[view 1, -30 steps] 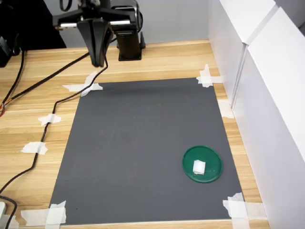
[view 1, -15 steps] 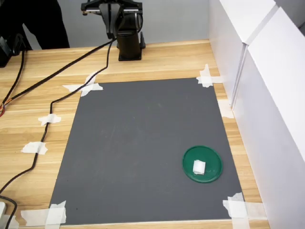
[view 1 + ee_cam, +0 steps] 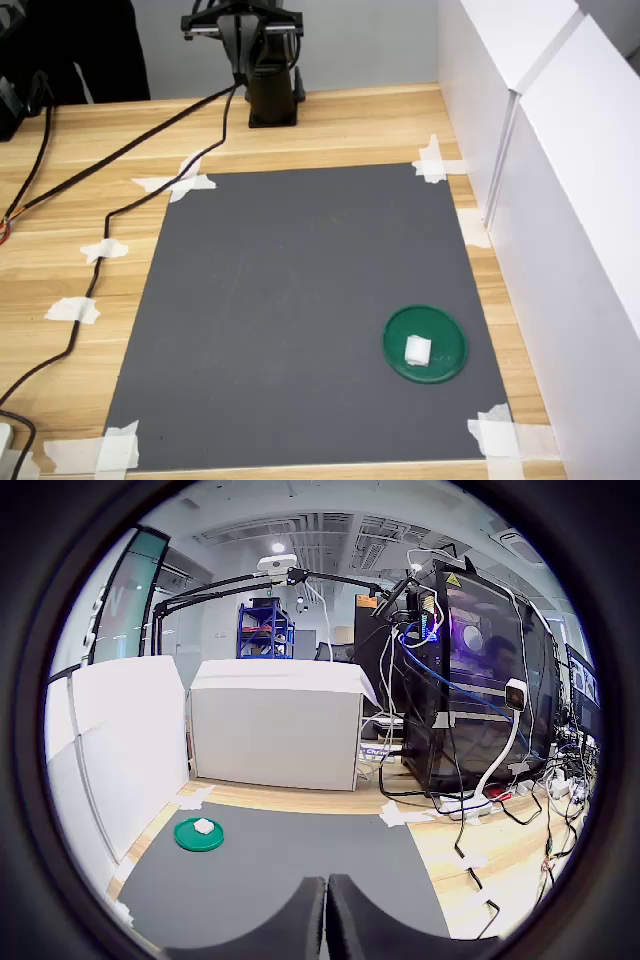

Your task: Grasp a white terminal and put it on the green lid.

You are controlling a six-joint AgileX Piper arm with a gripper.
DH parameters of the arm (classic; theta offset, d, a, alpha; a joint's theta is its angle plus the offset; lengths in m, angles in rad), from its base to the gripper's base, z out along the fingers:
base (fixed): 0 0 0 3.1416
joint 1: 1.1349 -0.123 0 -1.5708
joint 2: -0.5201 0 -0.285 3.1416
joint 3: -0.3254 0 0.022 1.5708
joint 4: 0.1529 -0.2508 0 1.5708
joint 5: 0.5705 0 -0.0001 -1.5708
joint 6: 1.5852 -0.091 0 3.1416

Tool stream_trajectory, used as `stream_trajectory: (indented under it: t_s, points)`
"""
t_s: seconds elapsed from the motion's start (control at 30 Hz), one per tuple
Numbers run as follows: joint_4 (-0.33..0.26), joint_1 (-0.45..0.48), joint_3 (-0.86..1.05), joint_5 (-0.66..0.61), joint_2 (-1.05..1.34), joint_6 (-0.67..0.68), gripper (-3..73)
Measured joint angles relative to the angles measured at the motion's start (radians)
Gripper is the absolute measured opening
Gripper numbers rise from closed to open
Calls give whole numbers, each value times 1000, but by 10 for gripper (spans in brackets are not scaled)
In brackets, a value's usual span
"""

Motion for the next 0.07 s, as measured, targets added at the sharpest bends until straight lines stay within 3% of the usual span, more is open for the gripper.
stream_trajectory:
  t_s: [0.07]
  points:
    - [0, 0, 0, 0, 0, 0, -16]
